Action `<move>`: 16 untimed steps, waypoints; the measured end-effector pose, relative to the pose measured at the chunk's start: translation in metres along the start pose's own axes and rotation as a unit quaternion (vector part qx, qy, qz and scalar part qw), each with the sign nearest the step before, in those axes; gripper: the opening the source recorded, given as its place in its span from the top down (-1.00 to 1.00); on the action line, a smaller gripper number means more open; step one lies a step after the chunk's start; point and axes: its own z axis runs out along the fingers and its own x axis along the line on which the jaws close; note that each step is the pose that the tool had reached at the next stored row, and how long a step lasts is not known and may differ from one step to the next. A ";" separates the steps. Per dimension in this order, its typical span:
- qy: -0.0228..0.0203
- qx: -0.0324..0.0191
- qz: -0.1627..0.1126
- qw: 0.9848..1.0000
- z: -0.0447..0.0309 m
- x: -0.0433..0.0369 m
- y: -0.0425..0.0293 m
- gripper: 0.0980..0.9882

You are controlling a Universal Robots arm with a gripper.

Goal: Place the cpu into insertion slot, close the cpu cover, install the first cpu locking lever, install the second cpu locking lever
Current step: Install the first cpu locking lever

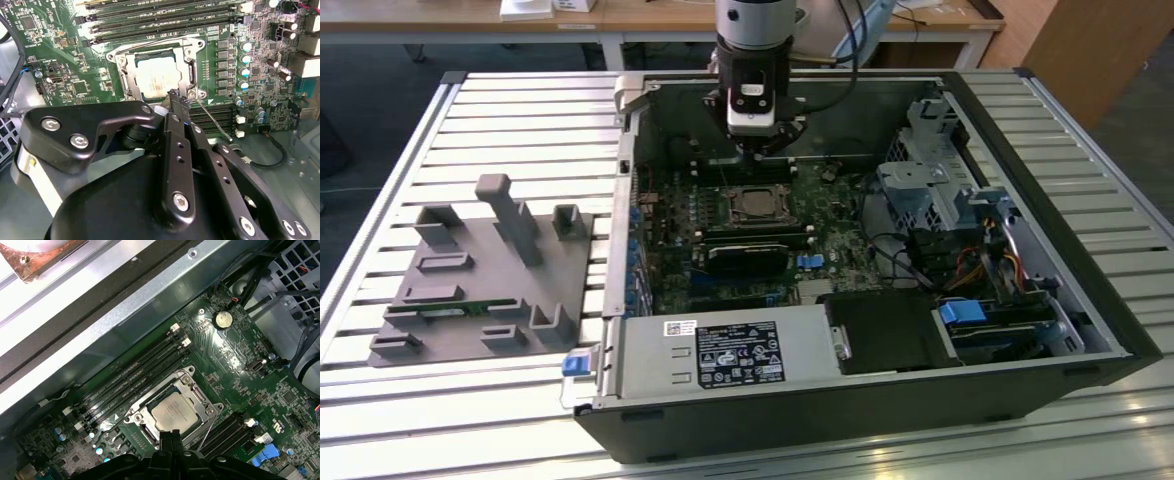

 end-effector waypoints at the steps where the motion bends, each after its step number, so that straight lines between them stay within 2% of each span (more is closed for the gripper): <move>1: 0.000 0.000 0.000 1.000 0.0000 0.0000 0.0000 0.98; 16: 0.000 0.000 0.000 1.000 0.0000 0.0000 0.0000 0.98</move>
